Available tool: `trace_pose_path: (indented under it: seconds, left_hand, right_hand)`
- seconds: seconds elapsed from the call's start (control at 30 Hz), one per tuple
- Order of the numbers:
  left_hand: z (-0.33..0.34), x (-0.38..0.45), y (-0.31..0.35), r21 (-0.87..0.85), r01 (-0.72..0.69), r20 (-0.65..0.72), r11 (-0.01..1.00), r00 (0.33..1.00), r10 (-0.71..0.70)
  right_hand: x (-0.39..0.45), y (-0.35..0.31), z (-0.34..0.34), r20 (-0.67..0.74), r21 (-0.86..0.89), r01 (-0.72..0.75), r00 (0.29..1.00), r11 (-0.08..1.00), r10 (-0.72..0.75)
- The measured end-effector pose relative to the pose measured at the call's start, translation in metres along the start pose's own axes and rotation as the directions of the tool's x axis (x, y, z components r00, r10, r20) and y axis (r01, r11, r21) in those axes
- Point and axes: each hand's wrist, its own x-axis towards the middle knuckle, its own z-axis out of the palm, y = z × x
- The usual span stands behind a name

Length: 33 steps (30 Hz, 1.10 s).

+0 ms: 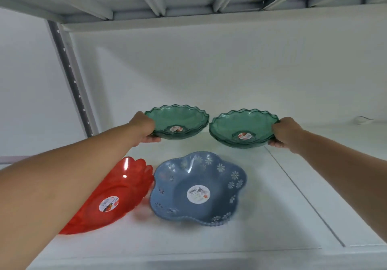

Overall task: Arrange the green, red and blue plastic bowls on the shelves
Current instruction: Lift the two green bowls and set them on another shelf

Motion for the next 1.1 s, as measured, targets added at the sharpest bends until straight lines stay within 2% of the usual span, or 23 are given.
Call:
trace_pose_path:
  seconds: [0.13,0.33,0.43,0.63,0.73,0.93,1.1]
  left_hand:
    - [0.053,-0.036,0.019,-0.032,-0.004,-0.053,0.999,0.999,0.002]
    - [0.121,-0.073,0.038,-0.049,0.034,-0.04,0.998,0.999,-0.036]
    - [0.145,-0.081,0.045,-0.039,0.028,-0.018,0.999,0.999,-0.028]
    - [0.176,-0.073,0.056,-0.062,0.075,0.017,0.995,0.997,-0.074]
    - [0.193,-0.07,0.063,-0.071,0.072,0.016,0.995,0.997,-0.071]
    - [0.242,-0.088,0.08,-0.062,0.059,0.036,0.996,0.998,-0.057]
    - [0.309,-0.114,0.094,-0.058,0.069,0.031,0.996,0.997,-0.067]
  right_hand:
    - [0.002,0.011,-0.056,0.045,0.035,0.01,0.999,0.999,-0.011]
    - [0.017,0.032,-0.135,0.032,0.007,0.014,0.999,1.0,-0.014]
    - [0.03,0.042,-0.163,0.003,0.051,-0.038,0.999,0.998,0.038]
    - [0.038,0.071,-0.207,-0.099,0.009,-0.079,0.992,0.997,0.079]
    - [0.042,0.081,-0.227,-0.126,0.042,-0.123,0.984,0.992,0.128]
    - [0.058,0.101,-0.275,-0.11,0.011,-0.095,0.989,0.995,0.096]
    - [0.09,0.129,-0.327,-0.086,0.023,-0.069,0.994,0.997,0.071]
